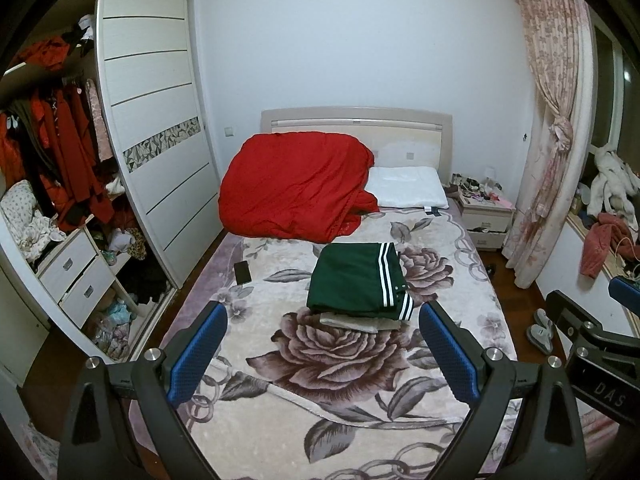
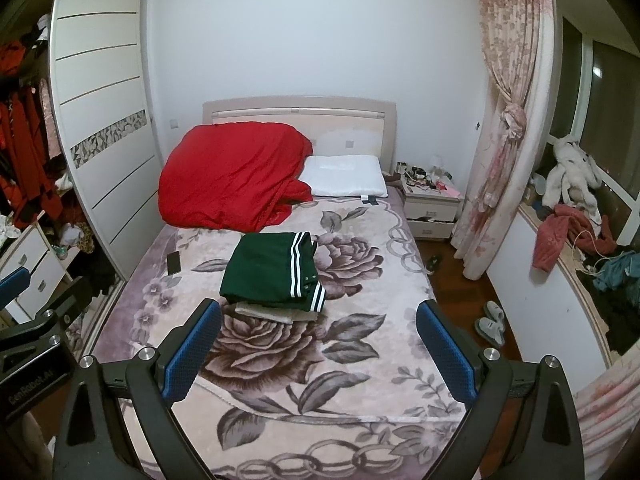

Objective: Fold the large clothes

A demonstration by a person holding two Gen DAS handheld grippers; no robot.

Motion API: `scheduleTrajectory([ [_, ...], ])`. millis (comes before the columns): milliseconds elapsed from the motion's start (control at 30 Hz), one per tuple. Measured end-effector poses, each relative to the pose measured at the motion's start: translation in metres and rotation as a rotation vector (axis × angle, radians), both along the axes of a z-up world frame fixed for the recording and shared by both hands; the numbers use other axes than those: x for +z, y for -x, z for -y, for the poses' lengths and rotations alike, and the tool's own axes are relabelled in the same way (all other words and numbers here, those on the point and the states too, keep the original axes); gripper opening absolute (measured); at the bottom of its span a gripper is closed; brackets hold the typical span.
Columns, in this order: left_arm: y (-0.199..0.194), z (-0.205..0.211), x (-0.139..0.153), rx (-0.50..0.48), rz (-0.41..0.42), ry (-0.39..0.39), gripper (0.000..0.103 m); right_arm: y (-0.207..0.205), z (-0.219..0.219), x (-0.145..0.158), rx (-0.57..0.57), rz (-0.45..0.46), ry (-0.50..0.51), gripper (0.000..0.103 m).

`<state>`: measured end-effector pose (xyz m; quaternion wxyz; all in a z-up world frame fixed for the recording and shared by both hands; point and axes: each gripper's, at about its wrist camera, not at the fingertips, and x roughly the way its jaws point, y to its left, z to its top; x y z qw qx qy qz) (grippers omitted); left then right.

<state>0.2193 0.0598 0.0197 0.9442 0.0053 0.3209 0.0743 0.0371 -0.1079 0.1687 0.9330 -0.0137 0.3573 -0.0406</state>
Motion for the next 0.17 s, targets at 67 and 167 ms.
scheduleTrajectory([
  [67, 0.0004, 0.0015, 0.0008, -0.001, 0.006, -0.004, 0.098, 0.0006, -0.0002, -0.0003, 0.0, 0.001, 0.001, 0.099],
  [167, -0.0003, 0.0031, 0.0025, -0.009, 0.008, -0.003, 0.098, 0.0005, -0.0002, -0.0006, -0.001, 0.001, -0.002, 0.099],
])
